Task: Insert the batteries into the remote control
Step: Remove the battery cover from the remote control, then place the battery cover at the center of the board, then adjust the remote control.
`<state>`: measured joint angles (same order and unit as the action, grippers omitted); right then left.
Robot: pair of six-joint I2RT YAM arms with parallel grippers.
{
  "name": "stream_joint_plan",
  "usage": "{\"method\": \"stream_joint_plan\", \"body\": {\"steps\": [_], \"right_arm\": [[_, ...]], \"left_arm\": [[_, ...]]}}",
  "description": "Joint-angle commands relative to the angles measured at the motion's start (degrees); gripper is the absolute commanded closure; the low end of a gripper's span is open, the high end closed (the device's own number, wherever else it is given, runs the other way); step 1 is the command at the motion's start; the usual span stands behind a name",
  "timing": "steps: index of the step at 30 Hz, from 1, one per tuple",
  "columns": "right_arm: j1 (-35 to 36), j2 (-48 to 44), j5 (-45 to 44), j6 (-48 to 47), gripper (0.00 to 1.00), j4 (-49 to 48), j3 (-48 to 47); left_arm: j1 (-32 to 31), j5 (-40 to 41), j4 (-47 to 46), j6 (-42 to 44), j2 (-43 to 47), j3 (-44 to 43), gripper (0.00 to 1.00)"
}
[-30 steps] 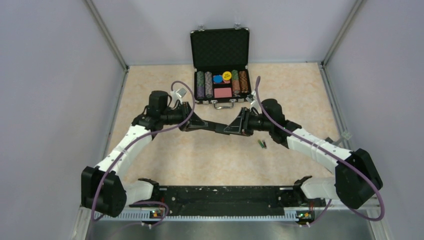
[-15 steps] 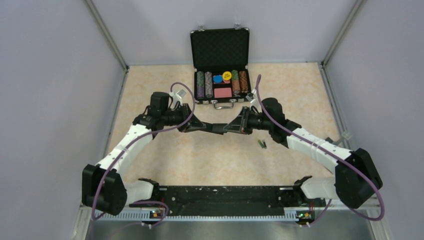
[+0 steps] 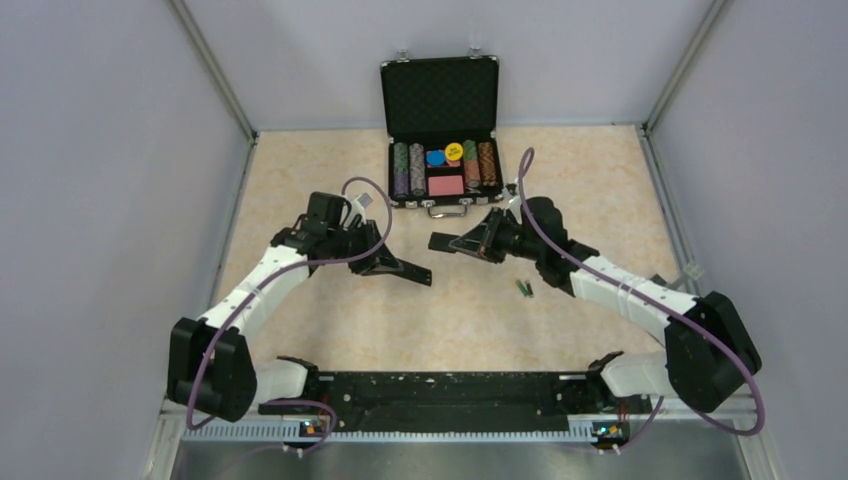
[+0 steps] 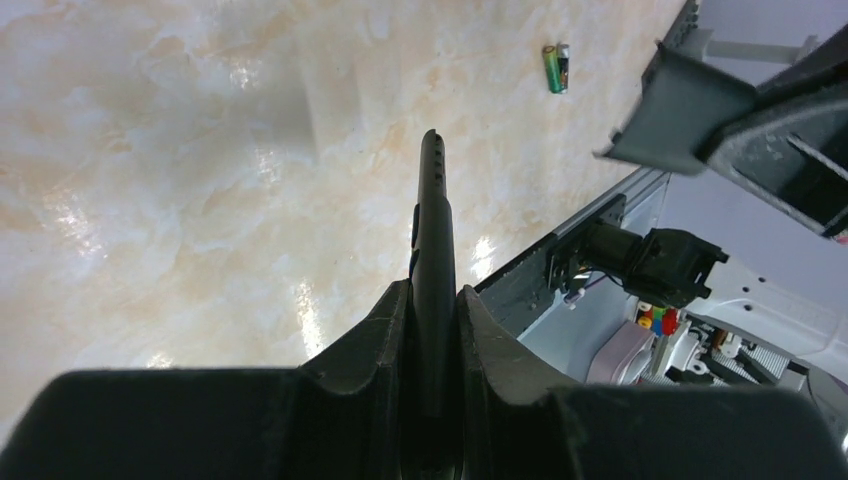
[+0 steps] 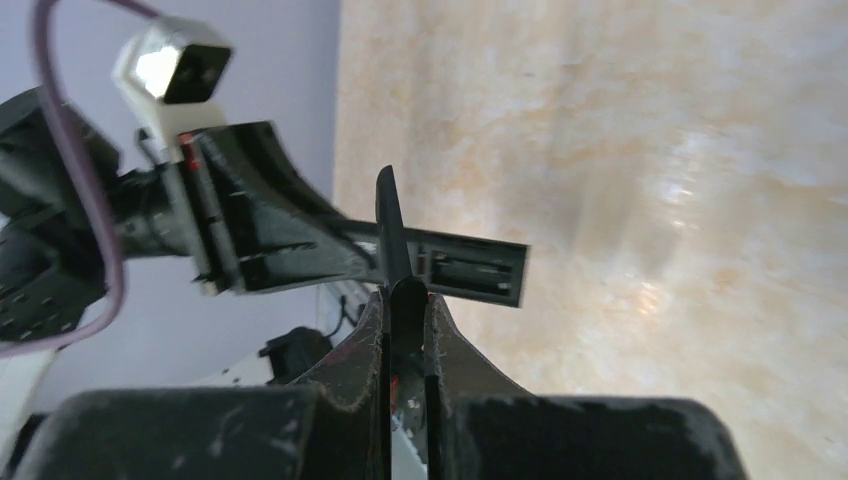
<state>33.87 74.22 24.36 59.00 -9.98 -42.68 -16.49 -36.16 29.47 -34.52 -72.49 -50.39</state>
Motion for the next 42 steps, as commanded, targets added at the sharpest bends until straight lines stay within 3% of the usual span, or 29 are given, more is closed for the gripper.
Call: {"method": "stream_joint_plan", "body": {"steps": [1,11,15,18,21,23,26,30,34,38,42], "right_arm": [[0.6,1.3,-10.2,-2.0,1.00,5.5,3.3],[0.6,9.3,-15.5,-3.2,1.00,7.5,5.4],[0.6,9.3,-20.0,-2.4,0.76,13.5,5.4],[0.6,8.0,-21.3,-3.1,0.49,17.4,5.2],[0.6,5.7,-22.1,-4.3,0.31,20.1,5.3],[0.6,3.2,-22.6,-5.4,0.26,21.8,5.2],[0.6,-3.3,-21.9,-8.9,0.25,22.3,5.0],[0.7,-11.3,-7.9,-18.4,0.25,13.5,6.1],[1.2,-17.3,6.3,-20.5,0.23,-0.4,7.9],[1.8,-19.4,14.0,-18.7,0.18,-8.4,7.4],[3.3,-18.2,17.4,-17.5,0.16,-12.1,4.9]], "left_arm": [[-0.1,-0.3,0.5,3.8,2.6,0.8,1.00],[-0.3,-2.0,2.9,10.6,9.5,-1.2,1.00],[-0.4,-3.6,2.9,12.4,10.7,-1.4,1.00],[-0.4,-4.3,1.4,12.7,12.7,-1.6,1.00],[-0.4,-5.0,-0.5,13.2,14.4,-1.9,1.00],[-0.4,-5.8,-0.7,14.1,14.7,-2.6,1.00],[-0.4,-8.7,-0.6,16.6,15.0,-3.4,1.00],[-0.4,-15.8,-4.5,19.8,17.0,-3.5,1.00],[-0.4,-21.8,-7.1,23.3,19.7,-4.8,1.00],[-0.4,-31.0,-13.2,20.5,21.0,-3.7,1.00],[-0.4,-34.1,-14.1,18.6,21.1,-3.6,1.00]]}}
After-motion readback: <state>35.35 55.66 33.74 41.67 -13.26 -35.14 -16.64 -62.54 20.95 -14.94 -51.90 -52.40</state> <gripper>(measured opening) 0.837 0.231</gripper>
